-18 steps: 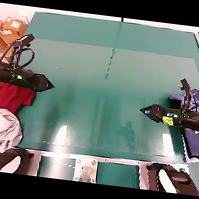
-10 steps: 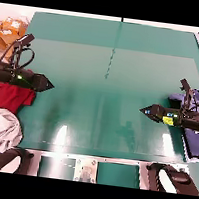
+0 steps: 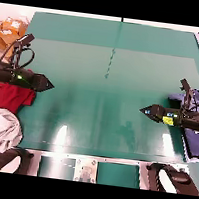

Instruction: Fold the shirts.

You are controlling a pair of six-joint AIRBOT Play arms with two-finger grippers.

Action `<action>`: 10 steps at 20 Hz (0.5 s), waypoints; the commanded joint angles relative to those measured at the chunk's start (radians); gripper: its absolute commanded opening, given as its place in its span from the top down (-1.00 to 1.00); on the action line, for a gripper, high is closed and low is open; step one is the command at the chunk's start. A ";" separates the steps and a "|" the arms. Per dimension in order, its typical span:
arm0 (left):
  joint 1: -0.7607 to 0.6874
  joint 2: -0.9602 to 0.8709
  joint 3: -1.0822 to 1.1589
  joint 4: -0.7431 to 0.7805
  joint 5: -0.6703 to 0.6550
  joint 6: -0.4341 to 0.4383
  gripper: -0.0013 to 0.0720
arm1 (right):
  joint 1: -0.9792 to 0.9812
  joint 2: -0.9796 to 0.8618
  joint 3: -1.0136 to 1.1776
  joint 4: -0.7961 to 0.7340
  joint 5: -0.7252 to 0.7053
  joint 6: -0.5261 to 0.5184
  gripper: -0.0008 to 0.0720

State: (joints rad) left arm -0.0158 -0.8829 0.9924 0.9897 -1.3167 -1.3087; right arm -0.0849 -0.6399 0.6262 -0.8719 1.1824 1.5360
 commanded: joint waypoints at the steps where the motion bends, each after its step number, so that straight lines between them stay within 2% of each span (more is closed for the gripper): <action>1: 0.000 0.001 0.000 -0.003 0.031 0.001 0.88 | 0.001 0.000 -0.001 0.000 -0.104 -0.008 0.93; 5: 0.000 0.000 0.000 -0.012 0.174 0.002 0.88 | 0.001 0.000 -0.001 0.003 -0.125 -0.006 0.93; 6: 0.000 0.000 0.000 0.054 0.176 0.001 0.88 | 0.001 0.000 -0.001 0.008 -0.133 -0.007 0.92; 7: 0.000 -0.003 -0.001 0.221 0.164 -0.010 0.84 | 0.001 -0.001 -0.001 0.008 -0.138 -0.007 0.90; 8: 0.002 -0.005 -0.005 0.436 0.126 -0.058 -0.10 | 0.001 -0.003 -0.001 0.008 -0.148 -0.008 0.80; 9: 0.002 -0.006 -0.025 0.675 0.091 -0.164 -0.93 | 0.001 -0.005 -0.002 0.007 -0.151 -0.008 0.80; 10: 0.011 -0.006 -0.061 0.864 0.056 -0.253 -0.96 | 0.001 -0.007 -0.004 0.002 -0.159 -0.012 0.80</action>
State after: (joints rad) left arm -0.0128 -0.8867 0.9722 1.3354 -1.2030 -1.3846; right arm -0.0849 -0.6430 0.6247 -0.8665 1.0500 1.5288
